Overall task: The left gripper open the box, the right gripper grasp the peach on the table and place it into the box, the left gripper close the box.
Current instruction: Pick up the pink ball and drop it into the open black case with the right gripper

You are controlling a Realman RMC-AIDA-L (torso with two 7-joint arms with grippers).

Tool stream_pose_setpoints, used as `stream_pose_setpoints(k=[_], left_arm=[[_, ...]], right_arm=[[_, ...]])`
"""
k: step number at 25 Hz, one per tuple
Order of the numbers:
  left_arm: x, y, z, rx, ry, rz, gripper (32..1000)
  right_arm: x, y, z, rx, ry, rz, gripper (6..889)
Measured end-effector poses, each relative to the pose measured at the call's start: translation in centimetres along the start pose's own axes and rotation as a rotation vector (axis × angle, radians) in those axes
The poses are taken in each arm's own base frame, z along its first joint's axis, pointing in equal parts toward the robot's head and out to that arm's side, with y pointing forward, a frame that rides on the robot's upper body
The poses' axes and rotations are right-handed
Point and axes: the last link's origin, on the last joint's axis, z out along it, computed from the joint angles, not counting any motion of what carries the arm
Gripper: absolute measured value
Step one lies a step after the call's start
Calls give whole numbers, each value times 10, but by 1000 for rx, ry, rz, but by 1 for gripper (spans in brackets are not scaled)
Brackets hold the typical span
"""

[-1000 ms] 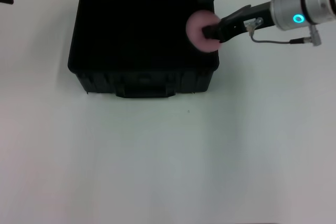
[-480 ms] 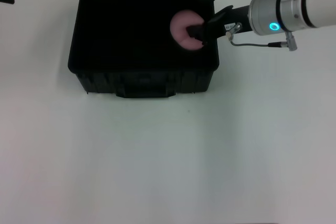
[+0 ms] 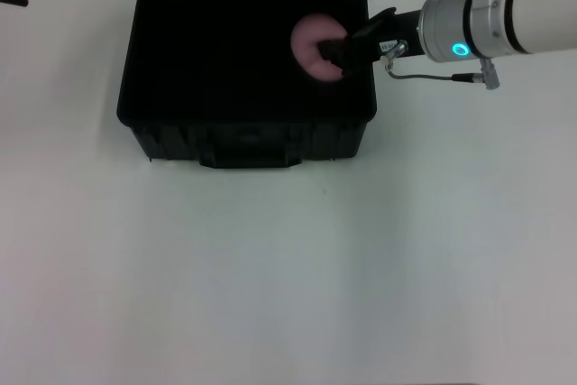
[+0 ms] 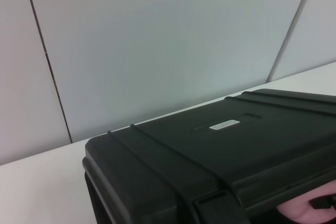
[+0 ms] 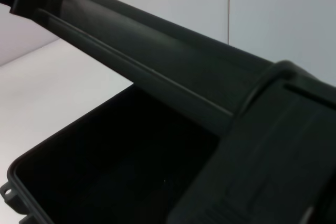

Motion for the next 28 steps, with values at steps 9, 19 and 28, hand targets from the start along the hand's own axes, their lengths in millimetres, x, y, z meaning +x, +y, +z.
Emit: stream_pose_setpoints(k=[9,19,28], left_arm=[[0,0,0,0,2,0,390],[0,0,0,0,2,1,389],[0,0,0,0,0,0,389]], right_arm=[[0,0,1,0,3,9,43],[-2,2,2,-9,-1,12,87],[-8,5,2,-22,-5,1,388]])
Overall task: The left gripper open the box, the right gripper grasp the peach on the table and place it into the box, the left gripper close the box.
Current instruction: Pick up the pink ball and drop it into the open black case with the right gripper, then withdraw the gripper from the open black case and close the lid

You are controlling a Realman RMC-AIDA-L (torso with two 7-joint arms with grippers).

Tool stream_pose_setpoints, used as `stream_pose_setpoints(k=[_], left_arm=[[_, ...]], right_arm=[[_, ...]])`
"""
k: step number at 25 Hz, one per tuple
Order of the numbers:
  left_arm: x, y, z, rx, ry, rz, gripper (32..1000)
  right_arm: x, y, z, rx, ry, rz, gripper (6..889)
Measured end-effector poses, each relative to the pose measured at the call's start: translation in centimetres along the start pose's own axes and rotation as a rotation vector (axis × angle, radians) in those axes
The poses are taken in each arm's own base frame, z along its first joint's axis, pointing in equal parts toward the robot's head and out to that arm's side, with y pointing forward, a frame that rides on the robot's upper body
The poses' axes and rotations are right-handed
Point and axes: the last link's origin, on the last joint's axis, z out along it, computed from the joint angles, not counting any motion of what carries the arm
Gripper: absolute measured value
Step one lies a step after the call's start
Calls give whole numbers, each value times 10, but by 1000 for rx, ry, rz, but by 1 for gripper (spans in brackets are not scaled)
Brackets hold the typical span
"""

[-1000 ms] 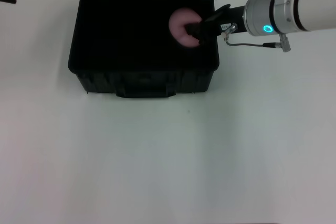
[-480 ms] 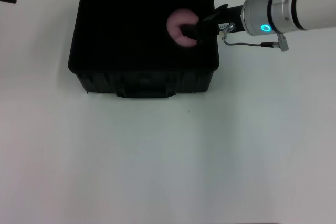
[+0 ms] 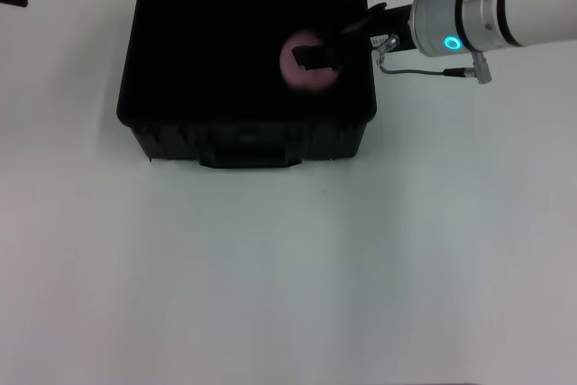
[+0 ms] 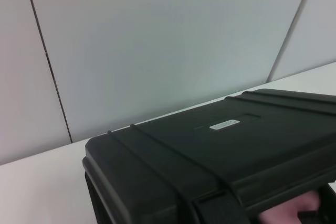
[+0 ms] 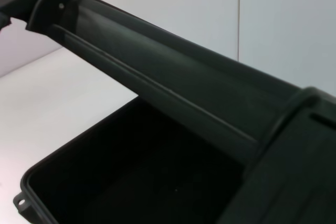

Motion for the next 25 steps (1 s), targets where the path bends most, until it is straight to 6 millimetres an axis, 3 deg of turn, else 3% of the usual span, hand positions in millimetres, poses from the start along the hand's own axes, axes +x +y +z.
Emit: stream_pose_setpoints(k=[3,6,17,25], left_arm=[[0,0,0,0,-1,0,389],[0,0,0,0,-1,-1,389],[-1,-1,0,1,-2,-2,388],[-1,-1,0,1,-1,-2,388]], right_arm=[[-1,0,0,0,-1,-1,529],[-1,-1,-1,1,-2,1,762],[-2,-3,-1,2,0,19,842],[-2,-2,-2,-5,5,26,839]])
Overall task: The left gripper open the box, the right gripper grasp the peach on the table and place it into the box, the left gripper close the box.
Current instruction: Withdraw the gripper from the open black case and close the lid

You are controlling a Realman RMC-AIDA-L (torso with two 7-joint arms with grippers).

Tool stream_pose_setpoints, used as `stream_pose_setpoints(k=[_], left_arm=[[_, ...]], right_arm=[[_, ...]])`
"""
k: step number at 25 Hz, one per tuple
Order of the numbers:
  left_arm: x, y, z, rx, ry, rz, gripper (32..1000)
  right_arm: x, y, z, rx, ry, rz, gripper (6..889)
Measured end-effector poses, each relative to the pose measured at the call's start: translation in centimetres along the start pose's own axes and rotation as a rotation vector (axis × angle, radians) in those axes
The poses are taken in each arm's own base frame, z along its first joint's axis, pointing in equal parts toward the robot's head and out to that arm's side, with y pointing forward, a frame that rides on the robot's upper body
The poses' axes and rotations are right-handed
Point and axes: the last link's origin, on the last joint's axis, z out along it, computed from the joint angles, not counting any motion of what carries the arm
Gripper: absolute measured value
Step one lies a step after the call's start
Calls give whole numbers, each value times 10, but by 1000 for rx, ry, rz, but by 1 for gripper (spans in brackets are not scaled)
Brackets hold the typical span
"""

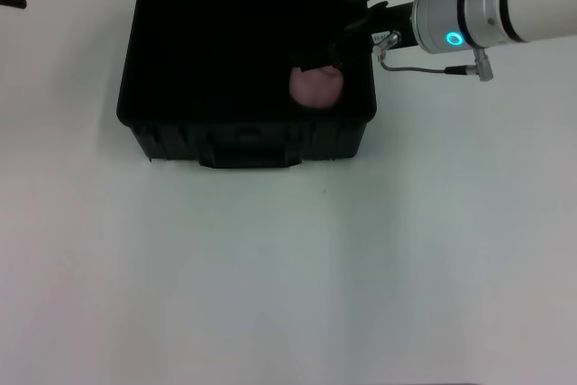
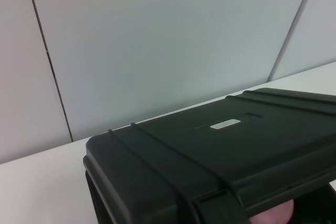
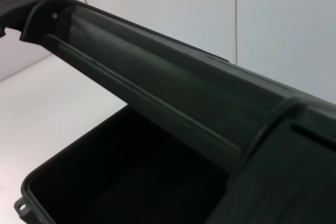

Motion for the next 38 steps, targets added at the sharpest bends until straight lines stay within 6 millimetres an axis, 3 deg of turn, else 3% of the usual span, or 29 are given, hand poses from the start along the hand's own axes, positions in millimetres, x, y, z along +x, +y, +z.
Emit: stream_pose_setpoints(k=[12,21,30,38], left_arm=[[-1,-1,0,1,0,-3,387],[-2,-3,-1,6,3,-6,387],[-2,-2,-2,6,5,-4,387],[-3,-2,-2,6,5,-4,388]], right_arm=[[-4,6,-6,-47,104,18,833],[-19,-3,-36,-56,178,51,833],[-19,-16,-61,-51,271,90,833],[-19,-32,-92,59,428,79,833]])
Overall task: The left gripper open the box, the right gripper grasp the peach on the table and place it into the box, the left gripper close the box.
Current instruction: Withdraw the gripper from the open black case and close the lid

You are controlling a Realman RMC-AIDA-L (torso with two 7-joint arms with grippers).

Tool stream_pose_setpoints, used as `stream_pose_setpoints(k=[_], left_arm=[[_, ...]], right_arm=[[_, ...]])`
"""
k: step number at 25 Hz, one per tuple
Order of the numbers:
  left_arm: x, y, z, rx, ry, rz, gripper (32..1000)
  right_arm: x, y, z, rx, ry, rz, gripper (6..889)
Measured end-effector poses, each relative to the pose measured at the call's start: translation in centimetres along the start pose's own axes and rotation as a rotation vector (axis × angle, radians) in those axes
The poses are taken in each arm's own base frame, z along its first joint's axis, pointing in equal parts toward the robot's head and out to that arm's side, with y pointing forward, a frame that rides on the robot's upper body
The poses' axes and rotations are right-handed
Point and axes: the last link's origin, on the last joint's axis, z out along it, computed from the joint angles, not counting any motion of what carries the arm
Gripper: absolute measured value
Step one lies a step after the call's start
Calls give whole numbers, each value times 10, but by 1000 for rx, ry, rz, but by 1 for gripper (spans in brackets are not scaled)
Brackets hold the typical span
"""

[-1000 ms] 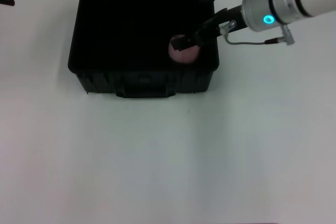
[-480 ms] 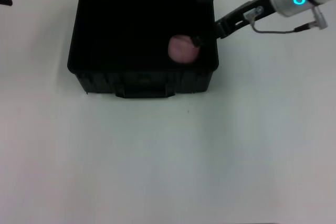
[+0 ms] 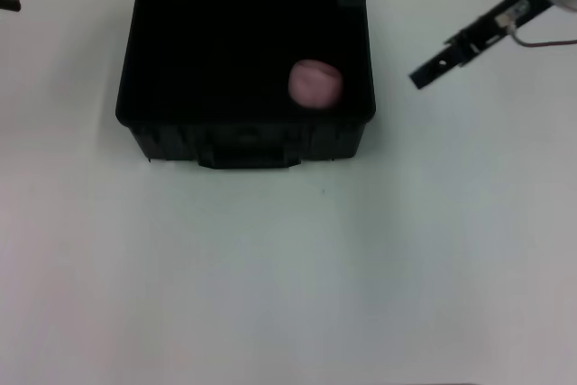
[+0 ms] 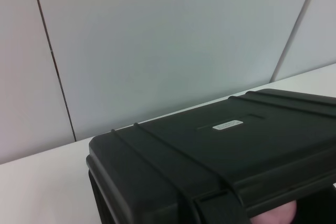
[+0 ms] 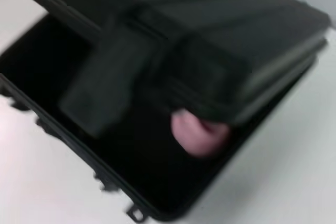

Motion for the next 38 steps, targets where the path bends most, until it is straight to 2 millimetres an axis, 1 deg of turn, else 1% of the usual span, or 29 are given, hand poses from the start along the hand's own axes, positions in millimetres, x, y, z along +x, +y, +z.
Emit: stream_pose_setpoints(k=[6,13,24,38], left_arm=[[0,0,0,0,-1,0,388],[0,0,0,0,-1,0,388],[0,0,0,0,-3,0,389],[-1,0,0,-1,-5,-1,390]], right_arm=[[13,-11,-7,68,112,16,833],[26,-16,-11,102,204,32,833],[34,-20,-12,126,255,59,833],[36,-20,-11,121,259,63,833]])
